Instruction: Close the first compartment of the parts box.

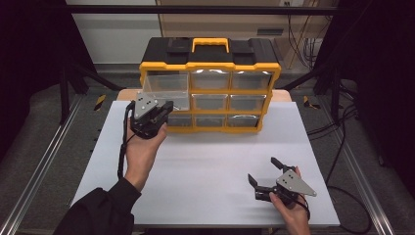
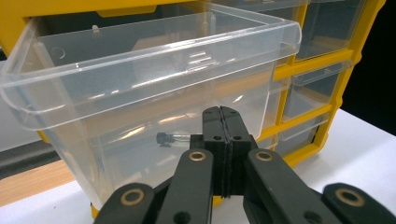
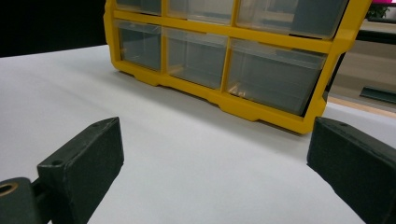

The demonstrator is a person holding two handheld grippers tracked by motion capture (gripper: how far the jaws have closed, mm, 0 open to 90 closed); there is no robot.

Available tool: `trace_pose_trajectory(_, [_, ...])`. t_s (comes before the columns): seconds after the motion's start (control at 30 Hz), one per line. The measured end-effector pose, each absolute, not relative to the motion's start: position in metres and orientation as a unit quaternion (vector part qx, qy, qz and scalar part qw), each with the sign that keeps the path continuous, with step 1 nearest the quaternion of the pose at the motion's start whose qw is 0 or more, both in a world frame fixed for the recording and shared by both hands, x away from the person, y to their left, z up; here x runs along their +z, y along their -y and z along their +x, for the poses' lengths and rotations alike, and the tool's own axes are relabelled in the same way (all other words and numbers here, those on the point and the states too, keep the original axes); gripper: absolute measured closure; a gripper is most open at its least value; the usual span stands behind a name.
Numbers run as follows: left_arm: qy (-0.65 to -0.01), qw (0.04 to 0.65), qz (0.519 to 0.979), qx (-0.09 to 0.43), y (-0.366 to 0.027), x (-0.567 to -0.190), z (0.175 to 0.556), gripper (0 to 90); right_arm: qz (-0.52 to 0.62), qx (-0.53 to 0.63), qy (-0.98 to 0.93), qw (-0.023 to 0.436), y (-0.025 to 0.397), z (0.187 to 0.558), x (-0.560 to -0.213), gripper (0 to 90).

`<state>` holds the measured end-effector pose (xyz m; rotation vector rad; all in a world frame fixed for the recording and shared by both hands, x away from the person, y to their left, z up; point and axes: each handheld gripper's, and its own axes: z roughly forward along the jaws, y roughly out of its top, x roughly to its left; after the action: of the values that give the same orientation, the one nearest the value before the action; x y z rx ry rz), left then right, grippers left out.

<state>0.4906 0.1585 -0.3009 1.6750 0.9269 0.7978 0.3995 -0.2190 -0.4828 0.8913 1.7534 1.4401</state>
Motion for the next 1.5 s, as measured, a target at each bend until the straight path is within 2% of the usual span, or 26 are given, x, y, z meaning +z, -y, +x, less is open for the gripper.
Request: trace_pose_trajectory(1.5, [-0.395,0.510,0.686,0.337,-0.152,-0.293,0.515,89.4,0.344,0.558,-0.670,0.350,0.222,0.399,-0.482,3.0])
